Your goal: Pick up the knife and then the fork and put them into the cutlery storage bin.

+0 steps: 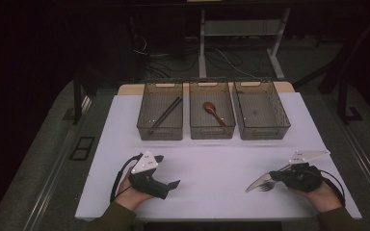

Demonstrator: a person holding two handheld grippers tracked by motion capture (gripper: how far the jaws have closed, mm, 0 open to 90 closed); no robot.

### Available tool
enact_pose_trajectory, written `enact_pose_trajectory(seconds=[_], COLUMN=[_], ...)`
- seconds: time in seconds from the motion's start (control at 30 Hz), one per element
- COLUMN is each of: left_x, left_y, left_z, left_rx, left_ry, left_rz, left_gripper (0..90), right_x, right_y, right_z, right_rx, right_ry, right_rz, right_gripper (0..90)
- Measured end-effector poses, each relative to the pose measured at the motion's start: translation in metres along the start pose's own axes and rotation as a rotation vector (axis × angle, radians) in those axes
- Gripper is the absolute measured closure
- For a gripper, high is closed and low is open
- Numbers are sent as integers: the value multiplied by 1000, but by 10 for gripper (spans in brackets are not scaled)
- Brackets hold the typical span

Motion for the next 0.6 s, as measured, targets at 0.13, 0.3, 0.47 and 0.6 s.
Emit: enact_pose_trajectory(seconds=[0.13,0.3,0.47,0.6], left_x=[0,0,0,0], left_y=[0,0,0,0], left_z=[0,0,0,0], left_rx=[-1,-2,-1,-1], left_ry=[2,2,2,4], left_rz=[0,0,0,1], left_gripper=[0,0,0,0], right_x=[-2,-2,-2,-2], right_y=[-2,-5,-8,-7], right_z=[-5,-10,-13,-14], right_rx=[-12,-33,-43,-35], right_ry=[3,-11,-24,-31], right_rz=[7,14,27,35], right_gripper=[899,899,900,900])
Point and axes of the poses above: each handheld gripper's, and its own axes: z roughly backward along the jaws, y roughly out of its top, x roughly to its right, the point moved 7 cm from there along -z, roughly forward along the jaws, and after that the axes turned 7 degrees about -z, right-handed, at the moved point
